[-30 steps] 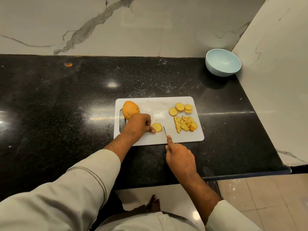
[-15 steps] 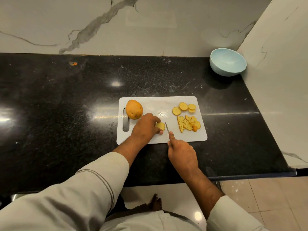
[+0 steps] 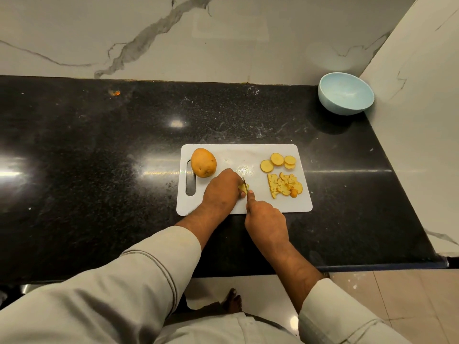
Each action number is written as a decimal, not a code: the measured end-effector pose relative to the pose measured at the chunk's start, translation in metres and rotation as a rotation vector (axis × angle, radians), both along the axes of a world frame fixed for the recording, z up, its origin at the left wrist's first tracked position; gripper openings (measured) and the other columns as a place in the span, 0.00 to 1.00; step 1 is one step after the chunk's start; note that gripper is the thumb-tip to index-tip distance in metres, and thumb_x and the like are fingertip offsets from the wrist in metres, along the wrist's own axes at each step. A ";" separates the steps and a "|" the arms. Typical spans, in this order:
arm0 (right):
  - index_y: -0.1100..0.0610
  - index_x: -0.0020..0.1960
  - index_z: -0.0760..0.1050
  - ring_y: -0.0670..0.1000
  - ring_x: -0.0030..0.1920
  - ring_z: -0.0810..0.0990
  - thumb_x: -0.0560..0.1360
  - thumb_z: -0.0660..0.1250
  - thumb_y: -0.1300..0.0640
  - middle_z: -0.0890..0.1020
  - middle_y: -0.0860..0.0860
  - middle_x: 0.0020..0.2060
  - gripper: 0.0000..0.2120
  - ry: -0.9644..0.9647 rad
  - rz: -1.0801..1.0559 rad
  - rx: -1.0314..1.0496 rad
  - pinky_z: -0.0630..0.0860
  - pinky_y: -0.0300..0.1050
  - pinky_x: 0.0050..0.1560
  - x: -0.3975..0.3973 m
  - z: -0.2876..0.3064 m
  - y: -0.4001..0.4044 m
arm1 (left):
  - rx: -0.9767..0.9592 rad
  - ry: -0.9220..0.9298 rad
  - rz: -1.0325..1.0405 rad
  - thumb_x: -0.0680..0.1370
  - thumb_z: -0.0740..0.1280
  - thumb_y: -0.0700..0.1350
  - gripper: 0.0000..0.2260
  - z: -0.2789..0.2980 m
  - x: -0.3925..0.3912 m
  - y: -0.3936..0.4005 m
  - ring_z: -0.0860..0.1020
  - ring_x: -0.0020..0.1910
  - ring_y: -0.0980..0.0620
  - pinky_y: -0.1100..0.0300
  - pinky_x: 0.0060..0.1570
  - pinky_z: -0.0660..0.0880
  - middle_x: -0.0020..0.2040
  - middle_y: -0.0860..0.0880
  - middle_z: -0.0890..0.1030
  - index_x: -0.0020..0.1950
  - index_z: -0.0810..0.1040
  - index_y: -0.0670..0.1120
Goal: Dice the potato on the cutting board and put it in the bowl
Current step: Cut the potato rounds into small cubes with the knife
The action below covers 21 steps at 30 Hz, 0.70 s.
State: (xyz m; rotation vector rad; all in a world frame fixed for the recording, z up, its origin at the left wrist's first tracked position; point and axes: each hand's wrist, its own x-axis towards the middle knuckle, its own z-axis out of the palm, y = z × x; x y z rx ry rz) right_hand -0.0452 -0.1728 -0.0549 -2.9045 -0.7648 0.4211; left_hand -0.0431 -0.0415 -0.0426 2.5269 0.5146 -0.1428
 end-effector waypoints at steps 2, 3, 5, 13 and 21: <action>0.54 0.78 0.50 0.52 0.39 0.75 0.81 0.52 0.56 0.78 0.53 0.45 0.27 0.004 0.027 -0.033 0.68 0.45 0.34 0.003 -0.001 0.002 | 0.034 0.003 -0.017 0.76 0.70 0.44 0.11 0.003 0.000 -0.003 0.78 0.49 0.43 0.59 0.42 0.68 0.51 0.43 0.77 0.56 0.81 0.42; 0.55 0.79 0.49 0.52 0.39 0.75 0.81 0.53 0.57 0.78 0.53 0.46 0.28 0.004 0.040 -0.048 0.68 0.46 0.34 0.004 -0.001 0.004 | 0.046 0.004 -0.022 0.76 0.69 0.44 0.09 0.005 -0.001 -0.004 0.78 0.48 0.43 0.59 0.40 0.67 0.50 0.43 0.77 0.53 0.82 0.41; 0.56 0.78 0.49 0.54 0.42 0.78 0.80 0.53 0.60 0.78 0.54 0.46 0.29 0.001 0.065 -0.071 0.66 0.47 0.35 0.006 -0.001 0.008 | 0.060 0.008 -0.015 0.76 0.68 0.41 0.05 0.008 -0.001 -0.005 0.78 0.44 0.43 0.58 0.38 0.66 0.45 0.44 0.75 0.46 0.80 0.40; 0.58 0.78 0.49 0.55 0.44 0.80 0.79 0.54 0.61 0.79 0.55 0.46 0.29 -0.015 0.103 -0.081 0.68 0.48 0.37 0.000 -0.003 0.002 | 0.061 0.038 0.004 0.74 0.69 0.42 0.04 0.011 0.002 -0.007 0.75 0.36 0.46 0.58 0.36 0.68 0.38 0.46 0.73 0.42 0.79 0.42; 0.55 0.78 0.49 0.50 0.39 0.76 0.80 0.55 0.58 0.78 0.52 0.45 0.29 0.024 0.083 -0.101 0.74 0.46 0.37 -0.025 -0.005 -0.022 | -0.063 -0.001 0.062 0.76 0.68 0.40 0.07 0.002 -0.001 -0.004 0.80 0.47 0.44 0.54 0.47 0.76 0.48 0.43 0.81 0.52 0.82 0.39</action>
